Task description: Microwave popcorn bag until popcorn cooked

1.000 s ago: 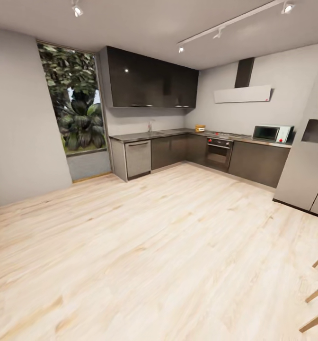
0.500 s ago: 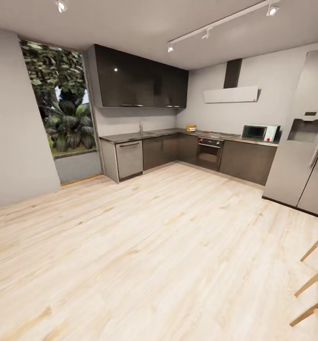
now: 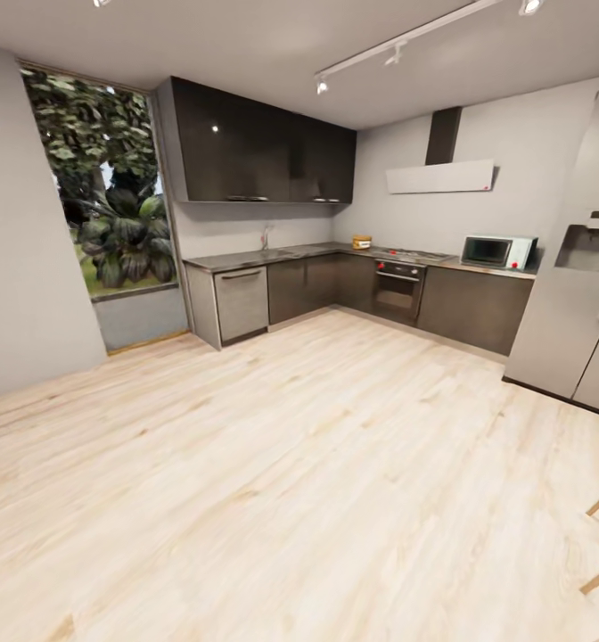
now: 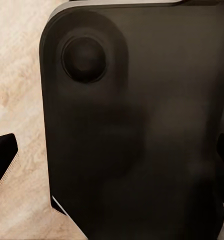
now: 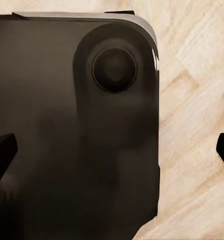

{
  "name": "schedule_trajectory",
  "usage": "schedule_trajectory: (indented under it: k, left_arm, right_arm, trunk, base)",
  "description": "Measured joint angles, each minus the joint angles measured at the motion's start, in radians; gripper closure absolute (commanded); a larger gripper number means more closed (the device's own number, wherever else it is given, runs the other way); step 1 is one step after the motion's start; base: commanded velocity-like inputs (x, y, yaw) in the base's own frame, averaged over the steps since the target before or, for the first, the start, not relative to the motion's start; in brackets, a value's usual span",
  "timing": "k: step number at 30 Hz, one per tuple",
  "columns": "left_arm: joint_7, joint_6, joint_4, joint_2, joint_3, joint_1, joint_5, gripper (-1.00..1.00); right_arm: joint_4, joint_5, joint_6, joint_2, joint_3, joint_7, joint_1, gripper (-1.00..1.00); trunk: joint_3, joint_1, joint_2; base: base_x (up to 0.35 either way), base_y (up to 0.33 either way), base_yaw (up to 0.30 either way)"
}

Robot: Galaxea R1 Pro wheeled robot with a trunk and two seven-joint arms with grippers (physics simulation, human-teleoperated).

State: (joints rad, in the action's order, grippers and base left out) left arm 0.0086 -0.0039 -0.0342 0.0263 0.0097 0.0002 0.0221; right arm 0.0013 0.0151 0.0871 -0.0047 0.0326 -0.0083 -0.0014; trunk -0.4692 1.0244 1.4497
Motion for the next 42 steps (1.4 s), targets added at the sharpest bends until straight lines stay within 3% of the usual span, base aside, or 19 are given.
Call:
schedule_trajectory:
  k: [42]
  left_arm:
    - [0.001, 0.016, 0.0, 0.015, -0.001, 0.0, -0.004, -1.0]
  right_arm:
    - [0.0, -0.004, 0.001, 0.0, -0.004, 0.0, 0.0, -1.0]
  trunk:
    - [0.0, 0.0, 0.0]
  base:
    - [0.324, 0.0, 0.0]
